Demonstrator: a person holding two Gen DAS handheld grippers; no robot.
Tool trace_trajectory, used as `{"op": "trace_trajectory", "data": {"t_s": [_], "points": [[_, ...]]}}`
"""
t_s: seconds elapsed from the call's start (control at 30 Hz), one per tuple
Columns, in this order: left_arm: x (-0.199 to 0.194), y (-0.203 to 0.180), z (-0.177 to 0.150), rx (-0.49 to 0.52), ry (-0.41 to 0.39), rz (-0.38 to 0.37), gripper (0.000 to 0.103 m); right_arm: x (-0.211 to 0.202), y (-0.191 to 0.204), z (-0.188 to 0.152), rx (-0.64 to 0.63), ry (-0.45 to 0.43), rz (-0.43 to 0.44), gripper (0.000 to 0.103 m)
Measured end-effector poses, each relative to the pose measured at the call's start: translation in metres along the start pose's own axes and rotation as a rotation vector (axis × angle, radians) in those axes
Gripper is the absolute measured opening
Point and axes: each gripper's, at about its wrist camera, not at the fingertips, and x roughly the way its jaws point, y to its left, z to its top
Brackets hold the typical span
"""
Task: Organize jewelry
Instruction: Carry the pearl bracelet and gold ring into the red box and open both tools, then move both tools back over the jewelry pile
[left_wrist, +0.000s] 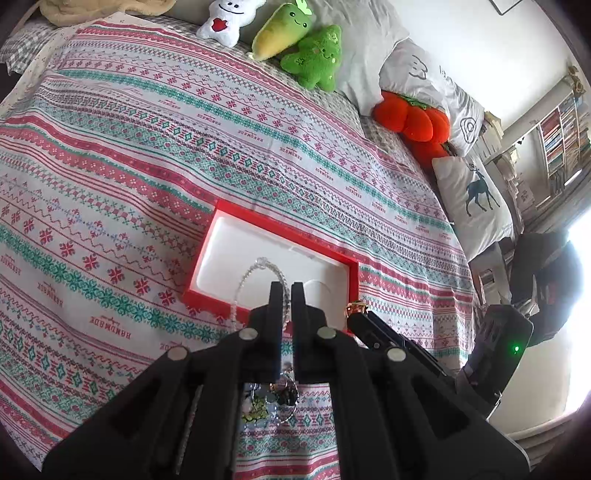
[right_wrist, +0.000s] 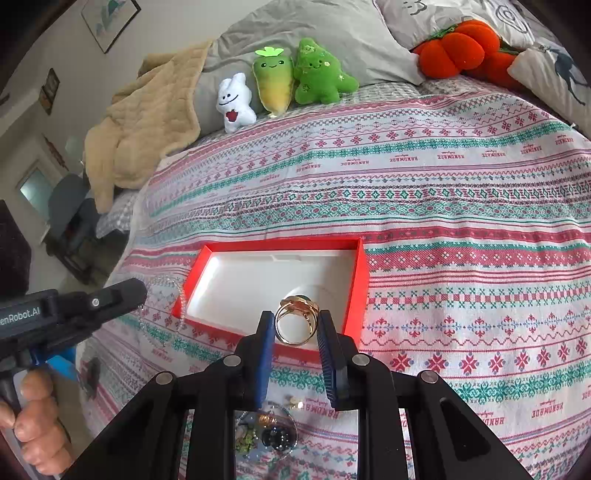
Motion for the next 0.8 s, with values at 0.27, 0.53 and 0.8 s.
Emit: {"op": "trace_trajectory", "data": {"t_s": [0.27, 0.53, 0.8], "points": [[0.019, 0.006, 0.012, -0.026, -0.01, 0.0, 0.005, 0.021, -0.005, 0.007, 0.0, 0.019, -0.026, 0.023], [0.031, 0.016, 0.016, -0.049, 0.015, -0.006, 0.005, 0.015, -0.016, 0.009, 0.066, 0.006, 0.028, 0.04], [0.017, 0.026, 0.014, -0.063, 0.002, 0.002, 0.005, -0.005, -0.024, 0.004, 0.145, -0.003, 0.06, 0.045]]}}
